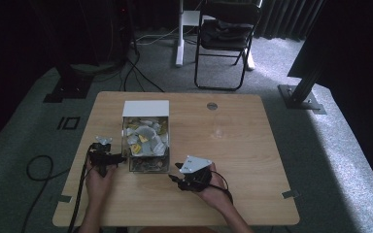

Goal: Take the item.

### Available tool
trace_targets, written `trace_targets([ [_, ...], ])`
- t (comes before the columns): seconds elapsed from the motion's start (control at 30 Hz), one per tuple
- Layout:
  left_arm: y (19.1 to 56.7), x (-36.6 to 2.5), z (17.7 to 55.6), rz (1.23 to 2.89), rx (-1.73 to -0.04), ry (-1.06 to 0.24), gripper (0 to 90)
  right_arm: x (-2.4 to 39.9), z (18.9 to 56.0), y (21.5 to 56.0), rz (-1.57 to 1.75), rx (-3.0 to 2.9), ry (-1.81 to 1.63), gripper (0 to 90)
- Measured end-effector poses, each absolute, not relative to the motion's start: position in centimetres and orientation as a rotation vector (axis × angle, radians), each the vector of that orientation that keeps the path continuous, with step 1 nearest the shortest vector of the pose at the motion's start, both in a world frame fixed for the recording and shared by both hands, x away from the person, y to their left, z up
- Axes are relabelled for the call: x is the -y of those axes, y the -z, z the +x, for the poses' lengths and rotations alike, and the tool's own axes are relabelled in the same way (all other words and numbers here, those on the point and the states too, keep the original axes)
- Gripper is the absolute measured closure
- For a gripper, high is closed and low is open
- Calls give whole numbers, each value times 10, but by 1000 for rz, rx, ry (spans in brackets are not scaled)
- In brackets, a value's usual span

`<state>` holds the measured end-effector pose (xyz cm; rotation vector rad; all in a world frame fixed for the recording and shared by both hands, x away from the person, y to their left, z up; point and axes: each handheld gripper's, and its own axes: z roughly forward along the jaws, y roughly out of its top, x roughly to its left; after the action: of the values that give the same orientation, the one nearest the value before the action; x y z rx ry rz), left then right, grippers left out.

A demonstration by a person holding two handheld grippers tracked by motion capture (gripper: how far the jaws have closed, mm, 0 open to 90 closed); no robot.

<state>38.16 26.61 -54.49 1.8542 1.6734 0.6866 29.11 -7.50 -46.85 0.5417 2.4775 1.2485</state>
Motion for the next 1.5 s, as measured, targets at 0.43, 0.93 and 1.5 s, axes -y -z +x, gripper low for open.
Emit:
trace_targets([
  [0.43, 545, -266, 382, 1855, -1673, -687, 58, 53, 287, 470, 480, -2505, -1271, 535],
  [0.93, 545, -266, 382, 1854, -1673, -686, 58, 25, 287, 466, 368, -2516, -1286, 531],
  [1.5, 545, -266, 382, 1854, -1673, -687, 58, 13, 300, 478, 348, -2553, -1254, 549],
])
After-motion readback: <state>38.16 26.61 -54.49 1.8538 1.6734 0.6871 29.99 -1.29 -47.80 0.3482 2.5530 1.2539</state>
